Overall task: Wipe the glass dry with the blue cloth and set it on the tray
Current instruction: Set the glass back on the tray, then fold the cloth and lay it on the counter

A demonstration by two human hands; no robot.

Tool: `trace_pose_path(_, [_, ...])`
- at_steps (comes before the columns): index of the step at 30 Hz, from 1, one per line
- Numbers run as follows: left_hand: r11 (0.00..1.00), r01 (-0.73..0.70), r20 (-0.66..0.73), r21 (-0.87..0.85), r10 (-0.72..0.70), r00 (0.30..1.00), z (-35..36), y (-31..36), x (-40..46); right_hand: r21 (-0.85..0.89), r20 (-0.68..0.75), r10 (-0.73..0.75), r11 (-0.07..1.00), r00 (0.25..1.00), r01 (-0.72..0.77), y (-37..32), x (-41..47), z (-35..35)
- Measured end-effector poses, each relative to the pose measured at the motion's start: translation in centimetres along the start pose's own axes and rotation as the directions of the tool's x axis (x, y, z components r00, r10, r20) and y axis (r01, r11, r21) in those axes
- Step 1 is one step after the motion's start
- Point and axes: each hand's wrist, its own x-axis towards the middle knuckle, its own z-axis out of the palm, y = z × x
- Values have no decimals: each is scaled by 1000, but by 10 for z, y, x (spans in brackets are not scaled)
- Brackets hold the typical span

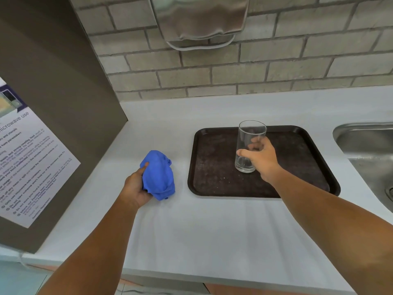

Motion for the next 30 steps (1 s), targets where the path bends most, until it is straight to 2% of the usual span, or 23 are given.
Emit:
trace_pose_path(3, [999, 0, 56, -55, 3, 998, 12, 1, -4, -43, 20, -15, 999, 1000, 16, 1, -1, 1])
trace_pose_path(8, [999, -9, 115, 33, 5, 993, 32, 5, -9, -97, 64, -62, 993, 996, 68, 3, -5, -2])
trace_pose_path(13, [997, -19, 157, -74, 30, 987, 34, 6, -10, -141, 92, -58, 987, 994, 71, -3, -15, -5])
trace_pose_path(14, [997, -27, 136, -73, 37, 990, 32, 6, -9, -156, 41, -58, 986, 997, 64, -4, -21, -5])
trace_pose_path(16, [996, -66, 76, -64, 71, 995, 24, 7, -9, -129, -219, -82, 990, 972, 55, -3, -43, -2])
trace_pose_path(17, [995, -85, 43, -49, 87, 995, 19, 7, -10, -70, -341, -113, 993, 933, 95, -1, -60, 3])
trace_pose_path(18, [995, -95, 26, -24, 95, 995, 15, 8, -12, 8, -382, -153, 986, 911, 169, 1, -81, 13])
trace_pose_path(19, [995, -97, 11, -2, 97, 995, 13, 8, -13, 73, -331, -203, 968, 921, 240, 2, -102, 28])
trace_pose_path(21, [995, -95, -17, 8, 95, 995, 9, 6, -17, 84, -83, -237, 966, 968, 243, 2, -130, 65])
trace_pose_path(23, [996, -87, -46, -30, 86, 995, 5, 3, -19, 84, 188, -73, 995, 979, 58, -10, -134, 110])
trace_pose_path(25, [996, -76, -63, -48, 73, 995, 3, 1, -22, -2, 406, 202, 975, 891, -221, -26, -122, 154])
trace_pose_path(27, [996, -75, -72, -51, 72, 995, -1, 3, -25, -87, 502, 404, 903, 765, -420, -33, -110, 187])
trace_pose_path(30, [996, -80, -64, -49, 76, 995, -6, 5, -32, 43, 612, 474, 779, 633, -625, -28, -103, 211])
